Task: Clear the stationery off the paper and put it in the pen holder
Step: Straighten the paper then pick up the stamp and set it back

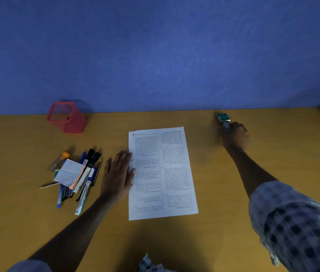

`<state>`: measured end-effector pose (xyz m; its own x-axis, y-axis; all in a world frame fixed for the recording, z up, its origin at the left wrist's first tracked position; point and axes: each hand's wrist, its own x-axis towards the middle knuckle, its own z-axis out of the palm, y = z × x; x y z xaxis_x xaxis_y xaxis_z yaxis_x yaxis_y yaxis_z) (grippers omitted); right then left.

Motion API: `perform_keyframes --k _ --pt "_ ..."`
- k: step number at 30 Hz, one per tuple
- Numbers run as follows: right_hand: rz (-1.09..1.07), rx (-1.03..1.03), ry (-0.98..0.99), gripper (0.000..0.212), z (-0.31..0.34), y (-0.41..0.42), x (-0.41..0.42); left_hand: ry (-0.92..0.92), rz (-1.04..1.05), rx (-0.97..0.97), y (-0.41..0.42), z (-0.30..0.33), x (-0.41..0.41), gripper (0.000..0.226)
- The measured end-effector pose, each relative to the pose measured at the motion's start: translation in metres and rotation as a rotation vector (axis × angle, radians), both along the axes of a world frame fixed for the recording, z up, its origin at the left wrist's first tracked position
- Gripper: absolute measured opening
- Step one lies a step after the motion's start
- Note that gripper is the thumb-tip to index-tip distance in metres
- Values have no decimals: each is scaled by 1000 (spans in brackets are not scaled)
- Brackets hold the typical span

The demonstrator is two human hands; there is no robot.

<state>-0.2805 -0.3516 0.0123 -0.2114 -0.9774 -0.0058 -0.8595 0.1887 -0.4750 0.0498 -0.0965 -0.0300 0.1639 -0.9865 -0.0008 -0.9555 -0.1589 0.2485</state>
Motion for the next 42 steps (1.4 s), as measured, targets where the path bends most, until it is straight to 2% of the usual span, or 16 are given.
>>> perform_keyframes --k 5,12,15,18,20,24,28,34,38,42 --pt "-50 -135 -157 35 4 14 -7 -6 -2 14 0 1 -1 60" --pt "-100 -280 -721 26 34 54 -8 8 -5 -9 0 5 -3 61" --pt "-213 -185 -984 29 58 72 -4 10 -7 -16 0 6 -4 61" --pt "-298 17 -1371 28 83 88 -2 11 -10 -18 1 6 -4 62" --pt "-245 108 -1553 29 96 101 0 14 -10 -17 1 5 -3 62" --pt "-80 183 -1797 31 123 129 9 13 -11 -16 0 2 -3 62" --pt "84 241 -1936 25 149 152 19 1 -10 -11 0 0 -3 60" --pt "250 301 -2037 38 174 178 28 -2 -11 -15 0 -2 -2 60" --pt "222 298 -2024 34 175 189 29 10 -11 -18 0 -1 -2 61" --pt "130 281 -1883 39 162 199 25 16 -16 -16 1 1 -2 62"
